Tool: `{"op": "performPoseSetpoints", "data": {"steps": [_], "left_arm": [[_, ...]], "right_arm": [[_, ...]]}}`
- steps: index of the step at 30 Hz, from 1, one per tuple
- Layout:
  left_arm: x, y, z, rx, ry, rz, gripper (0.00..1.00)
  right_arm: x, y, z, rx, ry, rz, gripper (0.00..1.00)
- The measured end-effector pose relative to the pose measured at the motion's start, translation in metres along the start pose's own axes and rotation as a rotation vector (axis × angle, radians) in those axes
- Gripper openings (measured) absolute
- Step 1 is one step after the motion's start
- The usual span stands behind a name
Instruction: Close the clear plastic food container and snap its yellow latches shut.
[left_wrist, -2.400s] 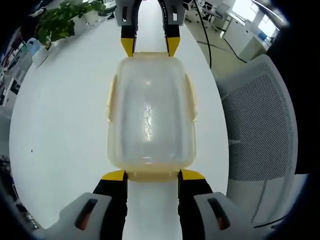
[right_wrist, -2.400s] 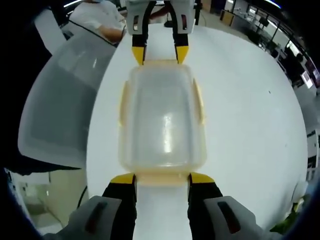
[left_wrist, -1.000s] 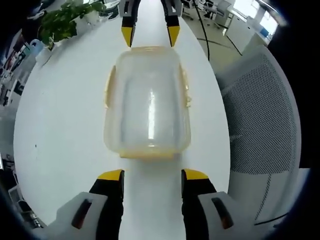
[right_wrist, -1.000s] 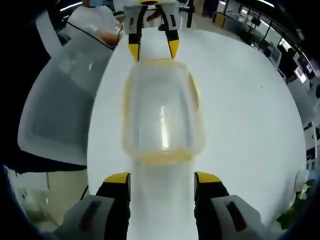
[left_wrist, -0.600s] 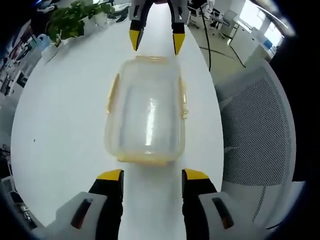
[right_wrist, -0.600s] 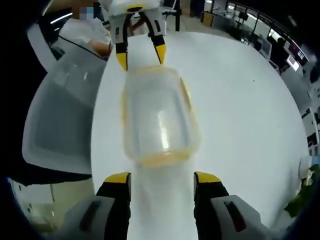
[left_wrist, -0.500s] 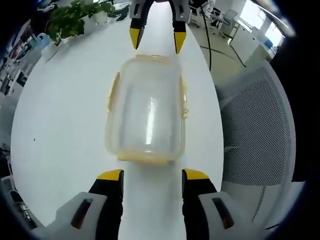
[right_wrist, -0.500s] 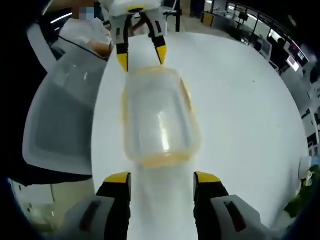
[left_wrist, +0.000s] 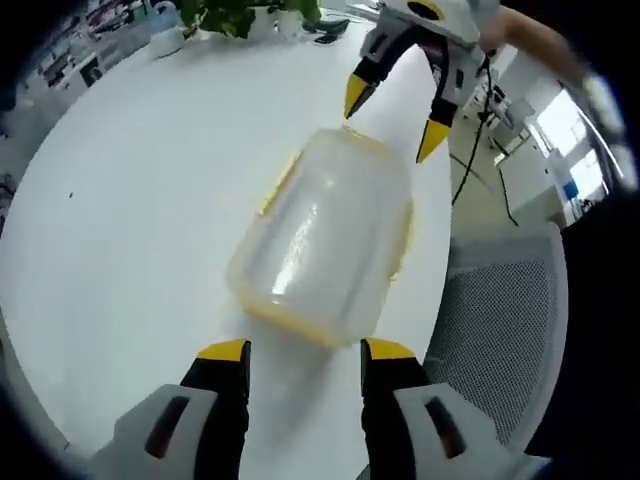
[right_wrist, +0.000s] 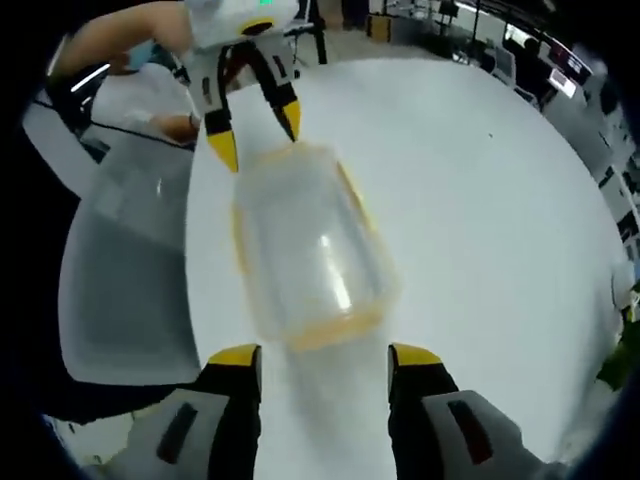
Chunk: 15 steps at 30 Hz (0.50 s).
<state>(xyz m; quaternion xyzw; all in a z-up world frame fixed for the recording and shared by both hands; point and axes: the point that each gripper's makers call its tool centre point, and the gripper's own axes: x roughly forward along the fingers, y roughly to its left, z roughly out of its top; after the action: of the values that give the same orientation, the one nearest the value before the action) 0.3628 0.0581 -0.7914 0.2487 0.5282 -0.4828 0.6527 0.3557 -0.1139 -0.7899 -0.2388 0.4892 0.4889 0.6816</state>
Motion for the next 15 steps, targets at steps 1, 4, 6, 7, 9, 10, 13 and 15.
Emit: {"op": "performPoseSetpoints", "data": {"steps": [1, 4, 6, 7, 9, 10, 13, 15], "left_arm": [[-0.0007, 0.0006, -0.0006, -0.029, 0.003, 0.002, 0.43], [0.0001, -0.0004, 0.0001, -0.156, -0.016, -0.019, 0.43], [0.0009, 0.0030, -0.0026, -0.193, -0.012, -0.008, 0.41], [0.0019, 0.0037, -0.0023, -0.204, -0.017, -0.007, 0.41], [0.0031, 0.0020, -0.0053, -0.296, -0.014, -0.016, 0.41], [0.0034, 0.0012, -0.0050, -0.316, -0.019, -0.024, 0.41], [0.0042, 0.0035, -0.0064, -0.403, -0.029, -0.024, 0.41], [0.0039, 0.0071, -0.0064, -0.467, -0.044, -0.017, 0.40]], "right_arm": [[-0.0003, -0.0010, 0.0017, 0.012, -0.010, 0.000, 0.48], [-0.0006, 0.0005, 0.0057, 0.111, -0.033, 0.019, 0.48], [0.0001, -0.0022, 0.0068, 0.154, -0.037, 0.016, 0.48], [0.0003, -0.0034, 0.0069, 0.169, -0.038, 0.012, 0.48], [0.0015, -0.0050, 0.0059, 0.207, -0.037, 0.001, 0.46], [0.0023, -0.0044, 0.0050, 0.225, -0.033, 0.004, 0.45], [0.0040, -0.0051, 0.0045, 0.280, -0.041, -0.003, 0.43], [0.0049, -0.0070, 0.0041, 0.342, -0.050, -0.010, 0.41]]}}
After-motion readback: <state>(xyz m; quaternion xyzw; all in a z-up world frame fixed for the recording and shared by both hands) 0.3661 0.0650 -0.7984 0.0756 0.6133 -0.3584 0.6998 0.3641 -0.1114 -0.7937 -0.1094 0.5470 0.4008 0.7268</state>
